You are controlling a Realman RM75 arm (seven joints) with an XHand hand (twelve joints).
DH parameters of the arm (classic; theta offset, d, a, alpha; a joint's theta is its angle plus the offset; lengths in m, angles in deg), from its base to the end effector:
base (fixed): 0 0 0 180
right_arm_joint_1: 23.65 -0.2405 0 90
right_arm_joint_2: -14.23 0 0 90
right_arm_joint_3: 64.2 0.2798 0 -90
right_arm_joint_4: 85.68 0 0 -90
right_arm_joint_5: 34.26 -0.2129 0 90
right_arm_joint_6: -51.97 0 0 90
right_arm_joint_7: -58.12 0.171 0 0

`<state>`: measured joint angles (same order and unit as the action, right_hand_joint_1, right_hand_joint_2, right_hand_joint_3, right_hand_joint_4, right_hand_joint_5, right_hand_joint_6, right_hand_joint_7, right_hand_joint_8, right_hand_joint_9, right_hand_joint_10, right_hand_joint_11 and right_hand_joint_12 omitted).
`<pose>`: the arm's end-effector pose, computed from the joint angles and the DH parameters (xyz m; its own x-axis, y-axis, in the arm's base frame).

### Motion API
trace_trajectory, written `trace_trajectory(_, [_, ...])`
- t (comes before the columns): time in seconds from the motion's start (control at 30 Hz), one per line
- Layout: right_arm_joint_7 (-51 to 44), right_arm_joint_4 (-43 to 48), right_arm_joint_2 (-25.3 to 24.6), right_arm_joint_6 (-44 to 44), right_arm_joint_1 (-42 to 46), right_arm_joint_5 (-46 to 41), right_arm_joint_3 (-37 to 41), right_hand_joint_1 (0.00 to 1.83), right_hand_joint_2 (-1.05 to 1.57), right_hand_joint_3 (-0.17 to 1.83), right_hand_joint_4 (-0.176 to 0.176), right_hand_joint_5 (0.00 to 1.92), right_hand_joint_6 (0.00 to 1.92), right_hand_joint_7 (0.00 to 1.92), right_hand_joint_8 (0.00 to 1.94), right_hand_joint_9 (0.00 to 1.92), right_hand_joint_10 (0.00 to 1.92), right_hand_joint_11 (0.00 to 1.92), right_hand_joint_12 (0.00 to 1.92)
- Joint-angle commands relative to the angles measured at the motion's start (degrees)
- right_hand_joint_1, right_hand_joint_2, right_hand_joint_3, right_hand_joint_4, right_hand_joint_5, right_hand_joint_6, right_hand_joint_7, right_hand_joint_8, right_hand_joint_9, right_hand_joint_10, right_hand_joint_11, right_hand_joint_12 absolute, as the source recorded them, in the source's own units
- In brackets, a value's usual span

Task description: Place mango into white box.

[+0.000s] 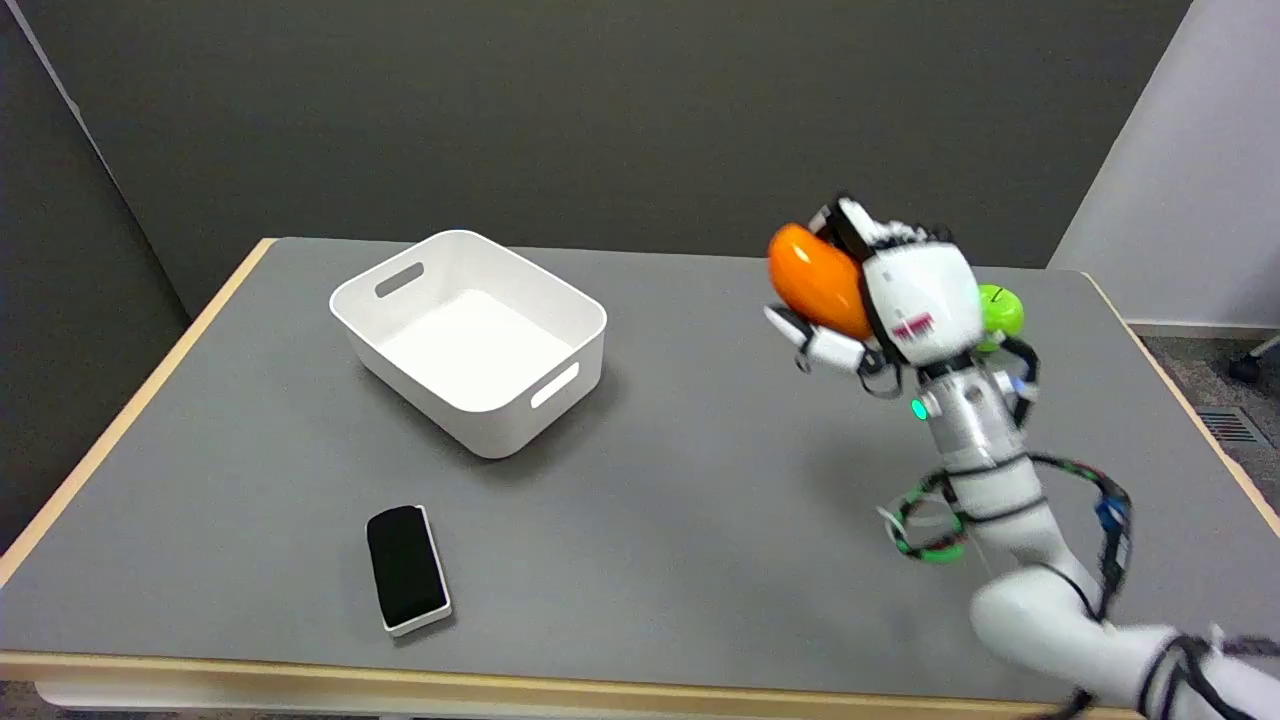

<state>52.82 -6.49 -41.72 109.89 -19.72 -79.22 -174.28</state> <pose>-0.2252 -0.3187 0.3620 0.8333 0.5392 0.1219 -0.1087 -0.0565 0.9925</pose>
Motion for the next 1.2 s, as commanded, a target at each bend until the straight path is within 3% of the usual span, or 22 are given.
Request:
trace_trajectory(0.03, [0.2, -16.0, -10.0, -13.3, -35.5, -4.2, -18.6, 1.04, 1.08, 0.41, -0.139, 0.7, 1.49, 0.78, 1.94, 0.98, 1.92, 0.82, 1.92])
trace_trajectory(0.33, [0.4, -37.8, -25.4, -20.5, -45.4, -4.1, -22.8, 1.02, 1.09, 0.4, -0.118, 0.69, 1.49, 0.76, 1.94, 0.96, 1.92, 0.77, 1.92])
trace_trajectory(0.47, [0.4, -40.8, -29.3, -24.5, -46.8, -4.1, -24.3, 1.01, 1.09, 0.4, -0.095, 0.69, 1.49, 0.75, 1.94, 0.96, 1.92, 0.74, 1.92])
trace_trajectory(0.57, [0.4, -40.2, -30.6, -26.5, -46.6, -4.1, -25.3, 0.99, 1.09, 0.39, -0.064, 0.69, 1.49, 0.74, 1.94, 0.94, 1.92, 0.68, 1.92])
trace_trajectory(0.83, [0.4, -36.7, -33.4, -27.4, -44.2, -3.3, -28.1, 0.98, 1.1, 0.39, -0.04, 0.69, 1.49, 0.74, 1.94, 0.92, 1.92, 0.62, 1.92])
trace_trajectory(1.07, [2.2, -42.5, -33.5, -29.3, -44.6, -6.6, -26.8, 0.96, 1.1, 0.38, 0.009, 0.7, 1.49, 0.73, 1.94, 0.92, 1.92, 0.58, 1.92])
trace_trajectory(1.13, [4.3, -43.5, -33.0, -30.2, -44.6, -8.5, -25.7, 0.88, 1.22, 0.23, 0.045, 0.6, 1.58, 0.56, 1.9, 0.83, 1.74, 0.29, 1.92])
trace_trajectory(1.2, [7.1, -44.1, -32.3, -30.5, -44.5, -9.4, -24.9, 0.59, 0.91, 0.72, 0.038, 0.42, 0.9, 0.58, 1.32, 0.67, 1.31, 0.34, 1.76])
